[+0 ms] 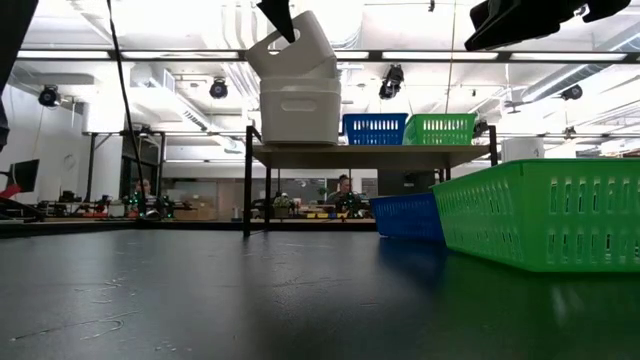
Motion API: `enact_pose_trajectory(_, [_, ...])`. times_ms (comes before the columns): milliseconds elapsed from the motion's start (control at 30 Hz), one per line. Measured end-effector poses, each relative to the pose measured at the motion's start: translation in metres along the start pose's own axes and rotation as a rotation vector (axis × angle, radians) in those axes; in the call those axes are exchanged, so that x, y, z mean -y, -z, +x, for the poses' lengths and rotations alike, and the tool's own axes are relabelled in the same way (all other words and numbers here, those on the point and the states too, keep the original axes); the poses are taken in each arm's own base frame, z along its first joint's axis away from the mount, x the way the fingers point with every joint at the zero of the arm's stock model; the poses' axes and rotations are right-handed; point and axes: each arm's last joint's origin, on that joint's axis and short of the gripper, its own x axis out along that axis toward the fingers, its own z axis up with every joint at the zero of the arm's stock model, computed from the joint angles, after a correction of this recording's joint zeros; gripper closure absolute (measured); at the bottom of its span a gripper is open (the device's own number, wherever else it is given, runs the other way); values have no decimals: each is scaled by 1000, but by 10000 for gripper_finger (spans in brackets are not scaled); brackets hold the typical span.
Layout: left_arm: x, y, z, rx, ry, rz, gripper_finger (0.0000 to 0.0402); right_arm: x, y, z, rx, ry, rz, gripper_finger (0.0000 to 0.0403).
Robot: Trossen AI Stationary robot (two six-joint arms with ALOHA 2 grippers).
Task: Stack baskets on shelf by color
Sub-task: Stack the white bin on top of the white bin on the shelf
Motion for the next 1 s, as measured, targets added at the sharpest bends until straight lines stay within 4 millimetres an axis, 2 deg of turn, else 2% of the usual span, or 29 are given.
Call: enact_pose_trajectory(1000, [-7,2,5,-5,26,-22,398,0,0,0,-2,-1,1,346])
